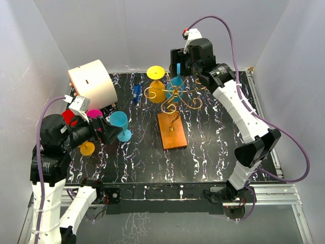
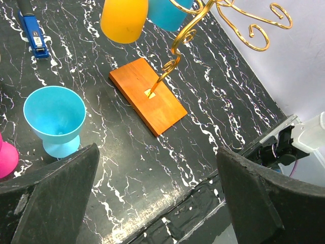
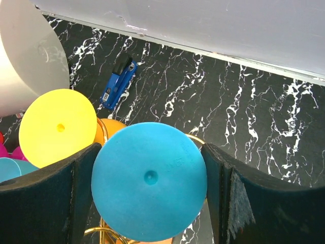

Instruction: Take the wine glass off the wine glass rack

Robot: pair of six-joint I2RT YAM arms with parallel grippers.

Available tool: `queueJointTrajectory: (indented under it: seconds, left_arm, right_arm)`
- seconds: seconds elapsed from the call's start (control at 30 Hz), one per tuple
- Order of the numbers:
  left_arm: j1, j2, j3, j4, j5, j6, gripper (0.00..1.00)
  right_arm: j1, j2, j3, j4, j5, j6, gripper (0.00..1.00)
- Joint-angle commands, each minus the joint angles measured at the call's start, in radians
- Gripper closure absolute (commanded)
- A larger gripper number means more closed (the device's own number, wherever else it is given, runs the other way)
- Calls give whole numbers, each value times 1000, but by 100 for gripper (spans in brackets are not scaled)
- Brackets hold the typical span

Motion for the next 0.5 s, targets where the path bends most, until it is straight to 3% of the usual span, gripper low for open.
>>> queueJointTrajectory:
  seconds: [0.0,0.47]
  left_arm:
    - [-3,-5,5,-6,-3,6,1]
    - [-3,1,8,-17,-21,21,1]
  right_arm:
    - [7,34,88,83,-19,-4,47]
    - [7,131,195,77,126,-19,47]
